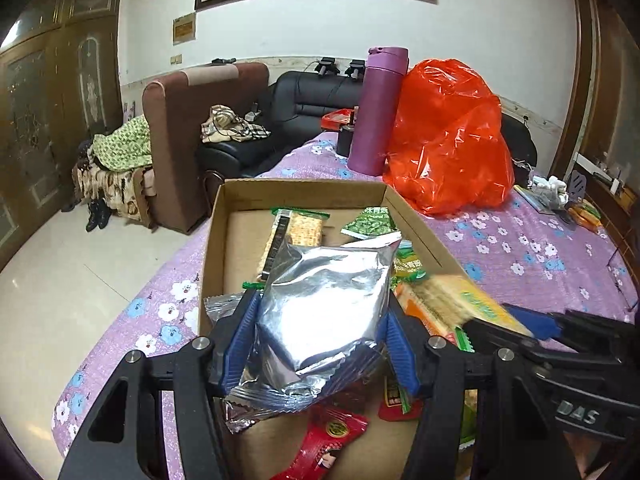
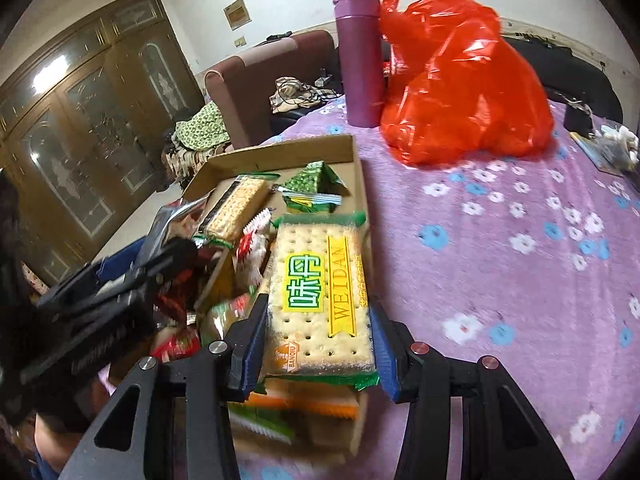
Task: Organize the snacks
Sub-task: 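Lower the foil bag and cracker pack into the box with both grippers, then open both grippers to release the foil bag and cracker pack into the box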
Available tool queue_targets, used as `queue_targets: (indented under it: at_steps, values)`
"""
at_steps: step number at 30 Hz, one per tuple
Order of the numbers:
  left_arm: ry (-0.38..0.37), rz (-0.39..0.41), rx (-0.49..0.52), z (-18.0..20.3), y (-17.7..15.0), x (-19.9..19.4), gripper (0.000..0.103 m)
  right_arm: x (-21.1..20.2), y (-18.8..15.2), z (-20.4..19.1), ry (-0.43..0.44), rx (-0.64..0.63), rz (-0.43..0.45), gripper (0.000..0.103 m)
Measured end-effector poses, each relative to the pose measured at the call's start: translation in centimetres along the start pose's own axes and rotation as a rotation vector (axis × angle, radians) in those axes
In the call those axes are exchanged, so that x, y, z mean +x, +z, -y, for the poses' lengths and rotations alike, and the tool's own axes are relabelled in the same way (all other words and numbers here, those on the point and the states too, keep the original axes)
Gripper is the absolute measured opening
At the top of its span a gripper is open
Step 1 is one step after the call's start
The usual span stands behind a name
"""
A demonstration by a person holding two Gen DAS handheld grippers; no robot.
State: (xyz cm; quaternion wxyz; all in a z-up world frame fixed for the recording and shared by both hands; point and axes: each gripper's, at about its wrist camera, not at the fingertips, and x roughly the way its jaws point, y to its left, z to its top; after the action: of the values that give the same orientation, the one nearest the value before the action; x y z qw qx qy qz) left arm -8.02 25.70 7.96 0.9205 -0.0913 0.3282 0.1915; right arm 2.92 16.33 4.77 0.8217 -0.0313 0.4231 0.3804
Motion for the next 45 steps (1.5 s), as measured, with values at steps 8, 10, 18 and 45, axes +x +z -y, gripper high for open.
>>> queue_targets:
  at_steps: [8,10,18,45]
  values:
    - [0.015,-0.003,0.017,-0.1,-0.4,0.2,0.058,3.6,3.0,-0.2,0.010,0.025,-0.032,0.051]
    - [0.014,-0.004,0.016,-0.2,-0.5,0.1,0.058,4.4,3.6,-0.2,0.032,0.027,-0.055,0.051]
    - [0.050,0.010,0.053,0.8,-0.7,0.0,0.058,4.4,3.9,0.8,0.101,0.080,-0.091,0.060]
    - [0.282,0.054,0.171,7.4,-1.9,-0.8,0.096,-7.0,-3.3,5.7,-0.025,0.058,0.143,0.087]
